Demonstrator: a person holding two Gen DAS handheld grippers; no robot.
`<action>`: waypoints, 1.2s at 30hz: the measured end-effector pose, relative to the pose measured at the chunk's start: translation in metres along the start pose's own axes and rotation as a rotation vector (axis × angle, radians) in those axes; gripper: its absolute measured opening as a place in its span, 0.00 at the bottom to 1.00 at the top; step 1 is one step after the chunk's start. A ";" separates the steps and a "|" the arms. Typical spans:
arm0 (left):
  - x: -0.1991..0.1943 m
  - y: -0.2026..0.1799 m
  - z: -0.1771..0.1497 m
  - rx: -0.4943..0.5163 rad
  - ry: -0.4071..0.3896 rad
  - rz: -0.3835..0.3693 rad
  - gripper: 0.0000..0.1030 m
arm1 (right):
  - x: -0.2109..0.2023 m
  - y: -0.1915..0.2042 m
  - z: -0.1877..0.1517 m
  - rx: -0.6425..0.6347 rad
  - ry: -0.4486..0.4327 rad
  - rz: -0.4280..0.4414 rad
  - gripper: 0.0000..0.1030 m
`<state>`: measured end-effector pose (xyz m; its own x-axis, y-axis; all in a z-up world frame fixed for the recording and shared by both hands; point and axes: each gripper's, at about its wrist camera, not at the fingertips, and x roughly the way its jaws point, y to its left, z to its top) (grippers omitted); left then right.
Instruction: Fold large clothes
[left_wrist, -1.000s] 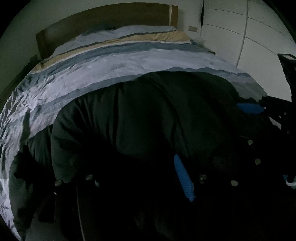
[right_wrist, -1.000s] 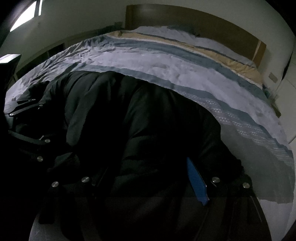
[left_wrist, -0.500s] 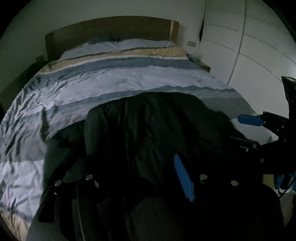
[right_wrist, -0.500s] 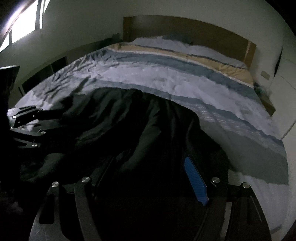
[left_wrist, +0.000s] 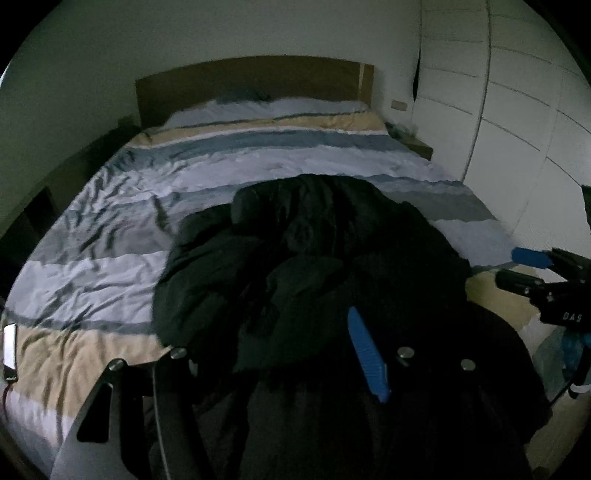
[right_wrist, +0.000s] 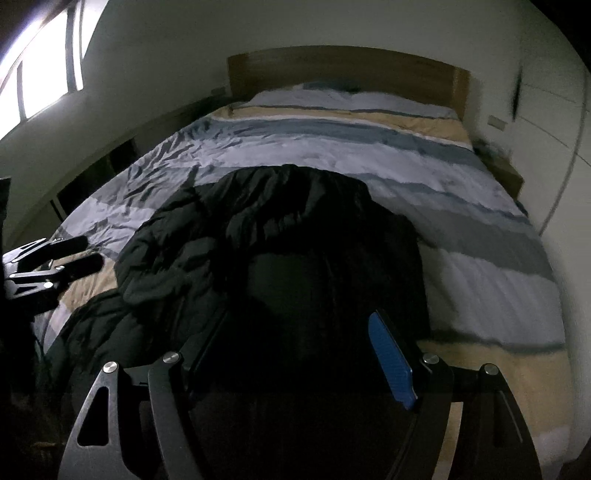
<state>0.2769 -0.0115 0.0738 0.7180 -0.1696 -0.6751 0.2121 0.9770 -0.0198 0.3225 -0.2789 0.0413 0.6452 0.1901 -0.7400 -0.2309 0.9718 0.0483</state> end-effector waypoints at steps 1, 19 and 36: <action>-0.014 -0.001 -0.006 0.003 -0.017 0.016 0.60 | -0.012 -0.002 -0.009 0.015 -0.002 -0.005 0.73; -0.130 -0.006 -0.073 0.043 -0.111 0.079 0.60 | -0.116 -0.036 -0.104 0.187 -0.054 -0.122 0.77; -0.170 0.020 -0.117 0.006 -0.120 0.131 0.67 | -0.147 -0.058 -0.163 0.288 -0.051 -0.162 0.81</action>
<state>0.0814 0.0517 0.1014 0.8139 -0.0552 -0.5783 0.1149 0.9911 0.0670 0.1223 -0.3862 0.0379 0.6944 0.0297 -0.7190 0.0882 0.9881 0.1260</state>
